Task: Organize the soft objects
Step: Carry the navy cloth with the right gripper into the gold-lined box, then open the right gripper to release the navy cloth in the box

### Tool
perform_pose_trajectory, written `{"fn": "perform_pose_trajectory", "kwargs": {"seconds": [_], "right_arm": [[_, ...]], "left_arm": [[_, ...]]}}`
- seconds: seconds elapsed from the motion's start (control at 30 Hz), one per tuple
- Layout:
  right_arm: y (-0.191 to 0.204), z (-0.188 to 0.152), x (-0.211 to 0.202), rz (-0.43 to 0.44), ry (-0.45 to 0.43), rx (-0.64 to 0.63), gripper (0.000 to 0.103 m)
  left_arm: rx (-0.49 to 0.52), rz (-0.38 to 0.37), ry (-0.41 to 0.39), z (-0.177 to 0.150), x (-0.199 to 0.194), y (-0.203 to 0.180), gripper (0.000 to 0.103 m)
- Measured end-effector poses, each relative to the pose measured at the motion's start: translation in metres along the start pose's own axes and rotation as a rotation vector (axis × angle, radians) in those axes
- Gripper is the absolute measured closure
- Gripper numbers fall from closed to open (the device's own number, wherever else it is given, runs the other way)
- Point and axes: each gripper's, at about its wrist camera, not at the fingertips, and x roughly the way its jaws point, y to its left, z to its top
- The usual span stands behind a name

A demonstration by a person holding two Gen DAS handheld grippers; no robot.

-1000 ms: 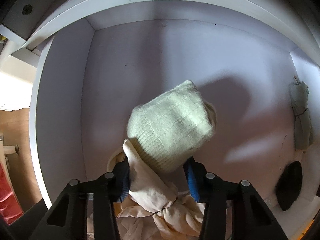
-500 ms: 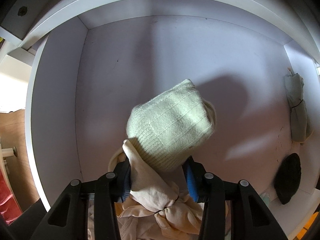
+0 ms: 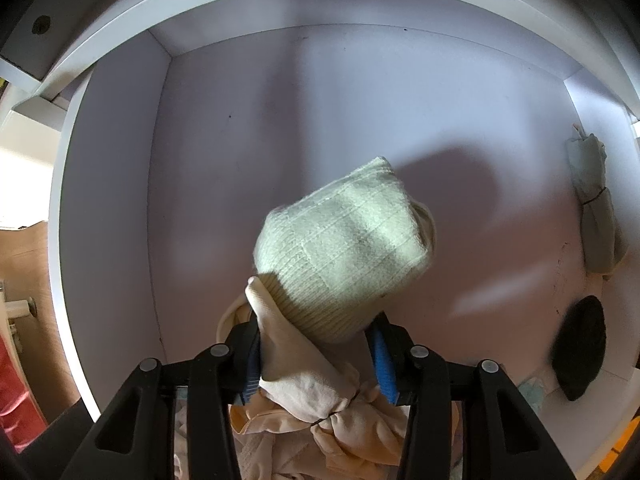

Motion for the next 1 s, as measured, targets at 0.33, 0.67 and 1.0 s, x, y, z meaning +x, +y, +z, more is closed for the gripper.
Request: {"fn": "perform_pose_trajectory", "kwargs": {"seconds": [0.33, 0.67, 1.0], "right_arm": [[0.007, 0.031, 0.082, -0.1, 0.046, -0.015, 0.068], [-0.001, 0.052, 0.133, -0.258, 0.056, -0.078, 0.068], [-0.021, 0.065, 0.13, -0.277, 0.017, -0.068, 0.061]], "left_arm": [[0.009, -0.005, 0.008, 0.002, 0.0, -0.008, 0.05], [0.028, 0.006, 0.006, 0.006, -0.006, -0.019, 0.05], [0.015, 0.004, -0.002, -0.001, -0.008, -0.02, 0.048]]}}
